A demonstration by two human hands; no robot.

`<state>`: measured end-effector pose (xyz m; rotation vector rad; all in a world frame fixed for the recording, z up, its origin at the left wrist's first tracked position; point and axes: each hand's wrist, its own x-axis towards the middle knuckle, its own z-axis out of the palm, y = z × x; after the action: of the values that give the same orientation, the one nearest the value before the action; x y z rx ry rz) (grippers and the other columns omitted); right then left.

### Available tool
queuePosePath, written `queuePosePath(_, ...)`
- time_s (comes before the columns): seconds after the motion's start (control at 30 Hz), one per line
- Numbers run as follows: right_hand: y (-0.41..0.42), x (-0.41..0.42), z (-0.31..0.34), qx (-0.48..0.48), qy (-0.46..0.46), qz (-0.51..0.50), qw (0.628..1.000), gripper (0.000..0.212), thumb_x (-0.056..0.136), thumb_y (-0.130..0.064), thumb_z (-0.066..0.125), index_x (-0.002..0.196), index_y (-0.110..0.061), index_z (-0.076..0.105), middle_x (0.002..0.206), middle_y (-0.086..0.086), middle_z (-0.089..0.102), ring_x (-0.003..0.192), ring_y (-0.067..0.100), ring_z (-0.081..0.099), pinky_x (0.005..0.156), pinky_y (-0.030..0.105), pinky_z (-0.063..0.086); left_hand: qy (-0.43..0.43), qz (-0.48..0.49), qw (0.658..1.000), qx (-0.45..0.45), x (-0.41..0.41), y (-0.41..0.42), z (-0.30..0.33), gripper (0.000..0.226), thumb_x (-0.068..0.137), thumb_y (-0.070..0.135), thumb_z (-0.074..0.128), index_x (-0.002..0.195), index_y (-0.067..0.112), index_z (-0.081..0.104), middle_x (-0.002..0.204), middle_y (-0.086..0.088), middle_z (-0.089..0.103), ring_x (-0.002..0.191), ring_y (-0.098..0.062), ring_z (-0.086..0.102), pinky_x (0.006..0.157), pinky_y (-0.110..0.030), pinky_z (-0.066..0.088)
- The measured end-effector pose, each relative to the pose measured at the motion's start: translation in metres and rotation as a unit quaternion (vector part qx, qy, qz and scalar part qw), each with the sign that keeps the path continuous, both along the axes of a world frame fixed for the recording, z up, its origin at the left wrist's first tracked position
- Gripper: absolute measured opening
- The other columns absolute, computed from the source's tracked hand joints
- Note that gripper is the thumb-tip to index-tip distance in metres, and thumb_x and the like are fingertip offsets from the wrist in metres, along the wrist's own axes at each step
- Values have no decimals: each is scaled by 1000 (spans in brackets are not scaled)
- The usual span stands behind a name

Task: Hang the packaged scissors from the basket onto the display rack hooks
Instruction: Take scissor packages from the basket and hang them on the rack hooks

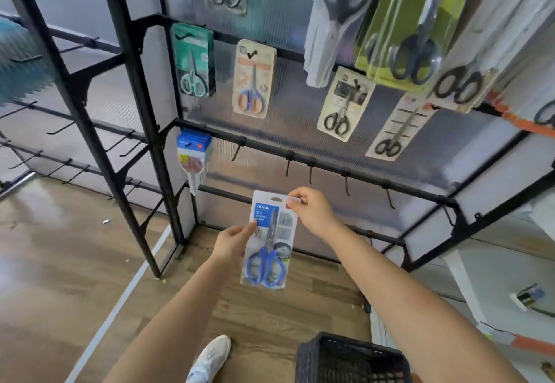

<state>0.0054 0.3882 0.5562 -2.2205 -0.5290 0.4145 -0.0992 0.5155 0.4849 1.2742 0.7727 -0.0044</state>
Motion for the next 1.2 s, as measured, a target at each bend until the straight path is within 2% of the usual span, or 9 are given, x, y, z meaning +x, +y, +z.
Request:
queuePosePath(0.1, 35, 17, -7, -9, 8, -4, 1000, 9, 95, -14, 50, 97, -12, 59, 98, 3, 63, 86, 13, 56, 70, 26, 46, 7, 2, 1000, 8, 16, 32, -9, 30, 88, 36, 62, 87, 6, 64, 84, -11, 70, 73, -22, 66, 67, -31, 54)
queuePosePath(0.27, 98, 47, -31, -33, 30, 15, 999, 10, 95, -16, 53, 100, -12, 60, 99, 0, 59, 91, 12, 53, 74, 23, 41, 16, 36, 999, 14, 42, 87, -38, 24, 91, 32, 60, 77, 12, 62, 68, 0, 65, 55, -7, 61, 46, -16, 46)
queuePosePath(0.37, 135, 67, -51, -46, 41, 10, 998, 13, 94, -16, 53, 103, -11, 61, 96, -2, 59, 89, 12, 56, 67, 20, 42, 43, 42, 998, 16, 62, 121, -59, 26, 89, 37, 61, 82, 12, 65, 73, 0, 66, 65, -13, 63, 57, -24, 47)
queuePosePath(0.5, 171, 93, -75, -48, 83, -26, 995, 8, 93, -13, 55, 89, -20, 57, 93, 0, 63, 95, 20, 62, 81, 35, 53, 68, 48, 996, 5, 89, 161, -84, 29, 85, 38, 67, 81, 10, 68, 75, -4, 67, 71, -20, 63, 69, -34, 52)
queuePosePath(0.63, 187, 123, -98, -61, 99, -56, 992, 7, 91, -14, 57, 89, -20, 57, 99, 5, 66, 98, 22, 62, 89, 46, 51, 85, 32, 996, -15, 121, 182, -104, 28, 83, 37, 70, 80, 9, 68, 79, -8, 70, 75, -24, 67, 78, -39, 55)
queuePosePath(0.83, 200, 156, -123, -72, 104, -96, 987, 3, 94, -17, 54, 93, -19, 55, 104, 5, 65, 97, 19, 60, 87, 39, 52, 87, 16, 996, -32, 158, 198, -130, 40, 72, 46, 74, 78, 7, 69, 85, -15, 72, 85, -34, 68, 86, -51, 54)
queuePosePath(0.9, 204, 163, -127, -84, 104, -98, 986, 2, 94, -18, 54, 94, -19, 55, 104, 3, 65, 94, 16, 59, 85, 36, 51, 88, 10, 995, -47, 164, 200, -135, 37, 76, 43, 73, 81, 7, 69, 86, -15, 73, 86, -34, 69, 85, -52, 54)
queuePosePath(1.07, 209, 175, -137, -92, 89, -95, 987, 4, 92, -17, 58, 94, -16, 61, 99, 1, 65, 92, 16, 59, 80, 30, 46, 72, 21, 997, -25, 177, 201, -139, 26, 81, 33, 72, 69, 11, 67, 77, -12, 70, 79, -31, 67, 83, -45, 53)
queuePosePath(1.2, 211, 174, -144, -76, 61, -57, 994, 7, 91, -17, 59, 85, -21, 58, 88, -1, 64, 82, 16, 58, 74, 32, 45, 92, 36, 994, -39, 180, 204, -142, 25, 81, 35, 72, 79, 11, 69, 83, -9, 72, 80, -26, 68, 82, -40, 54)
